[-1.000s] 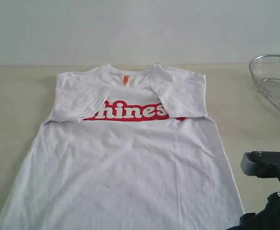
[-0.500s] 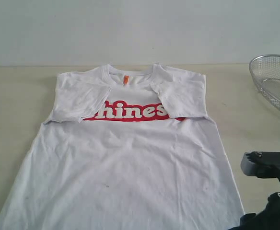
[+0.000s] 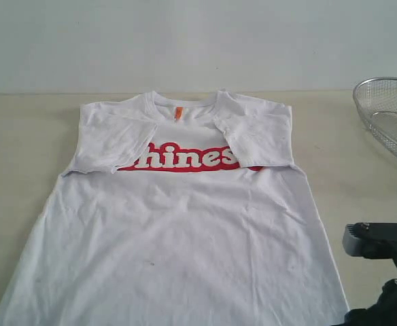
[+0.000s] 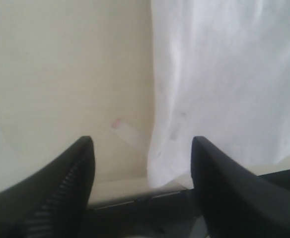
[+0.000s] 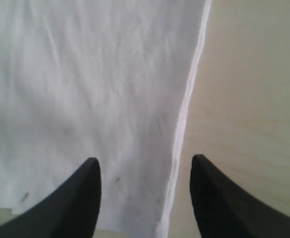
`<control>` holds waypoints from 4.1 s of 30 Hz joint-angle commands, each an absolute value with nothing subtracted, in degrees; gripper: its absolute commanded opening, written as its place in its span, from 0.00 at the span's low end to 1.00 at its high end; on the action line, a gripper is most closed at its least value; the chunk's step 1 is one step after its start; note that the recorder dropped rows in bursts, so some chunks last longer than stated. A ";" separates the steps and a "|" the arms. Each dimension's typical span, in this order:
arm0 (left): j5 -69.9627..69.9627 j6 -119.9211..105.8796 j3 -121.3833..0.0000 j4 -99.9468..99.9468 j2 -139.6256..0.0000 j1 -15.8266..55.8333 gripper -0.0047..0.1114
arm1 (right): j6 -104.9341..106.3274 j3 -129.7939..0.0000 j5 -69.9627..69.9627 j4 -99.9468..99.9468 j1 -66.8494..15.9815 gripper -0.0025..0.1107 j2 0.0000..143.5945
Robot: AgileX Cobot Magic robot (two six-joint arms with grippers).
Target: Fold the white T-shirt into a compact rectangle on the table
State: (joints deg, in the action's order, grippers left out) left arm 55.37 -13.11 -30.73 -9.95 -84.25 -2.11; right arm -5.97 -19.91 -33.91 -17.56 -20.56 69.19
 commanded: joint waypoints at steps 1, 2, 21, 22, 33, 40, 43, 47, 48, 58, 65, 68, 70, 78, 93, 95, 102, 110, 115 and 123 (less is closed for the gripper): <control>54.45 -12.37 -31.04 -10.02 -85.94 -1.93 0.51 | -5.98 -20.22 -32.81 -17.01 -20.57 0.45 74.36; 53.64 -12.37 -31.04 -9.51 -86.06 -1.93 0.51 | -5.87 -20.22 -32.56 -17.01 -20.57 0.45 74.97; 49.41 -20.51 -30.28 -17.81 -93.43 -1.93 0.51 | -5.43 -20.08 -29.81 -16.23 -20.57 0.45 76.08; 49.25 -20.51 -30.28 -17.81 -93.43 -1.93 0.51 | -5.43 -20.08 -29.54 -16.23 -20.57 0.45 76.08; 49.00 -20.51 -30.28 -17.81 -93.43 -1.93 0.51 | -5.43 -20.08 -29.33 -16.11 -20.57 0.45 76.08; 50.25 -26.12 -30.28 -22.82 -93.43 -1.93 0.51 | -5.43 -20.08 -29.33 -16.11 -20.57 0.45 76.08; 50.52 -27.30 -30.28 -23.35 -93.43 -1.93 0.51 | -5.43 -20.08 -29.33 -16.11 -20.57 0.45 76.08; 50.41 -27.29 -30.28 -23.35 -93.43 -1.93 0.51 | -5.43 -20.08 -29.33 -16.11 -20.57 0.45 76.08; 50.30 -27.29 -30.28 -23.35 -93.43 -1.93 0.51 | -5.43 -20.08 -29.33 -16.11 -20.57 0.45 76.08; 49.39 -20.59 -30.28 -16.48 -93.43 -1.93 0.51 | -5.66 -20.08 -30.07 -15.20 -20.57 0.45 76.08; 50.64 -23.23 -30.28 -19.92 -97.28 -1.93 0.48 | -5.91 -20.00 -29.70 -15.77 -20.57 0.45 80.05; 50.87 -23.13 -30.39 -20.18 -99.52 -1.93 0.48 | -5.91 -20.10 -29.21 -16.11 -20.57 0.45 80.71; 50.87 -23.13 -30.49 -20.44 -99.51 -1.93 0.48 | -5.91 -20.10 -29.21 -16.11 -20.57 0.45 80.71; 51.02 -24.40 -30.49 -22.07 -101.84 -1.93 0.48 | -4.76 -20.10 -29.32 -17.44 -20.57 0.45 80.71; 51.21 -24.40 -31.33 -23.27 -104.02 -1.93 0.44 | -3.04 -20.10 -29.30 -19.06 -20.57 0.45 80.71; 50.72 -25.28 -31.33 -24.79 -104.02 -1.93 0.37 | -3.04 -20.10 -29.30 -19.17 -20.57 0.45 80.71; 50.86 -30.67 -31.33 -29.13 -104.02 -1.93 0.17 | 0.00 -20.10 -29.55 -22.08 -20.57 0.45 80.71; 50.94 -31.11 -31.33 -29.59 -104.02 -1.93 0.20 | 1.88 -20.10 -29.93 -23.69 -20.57 0.45 80.71; 51.09 -31.11 -31.33 -29.59 -104.02 -1.93 0.20 | 2.09 -20.10 -30.16 -23.84 -20.57 0.45 80.71; 51.22 -31.11 -31.37 -29.59 -104.02 -1.93 0.16 | 2.08 -20.10 -30.05 -23.84 -20.57 0.45 80.71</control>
State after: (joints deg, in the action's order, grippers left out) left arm 54.82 -30.73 -31.22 -29.59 -103.65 -2.11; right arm 1.44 -20.04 -29.83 -23.57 -20.56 80.67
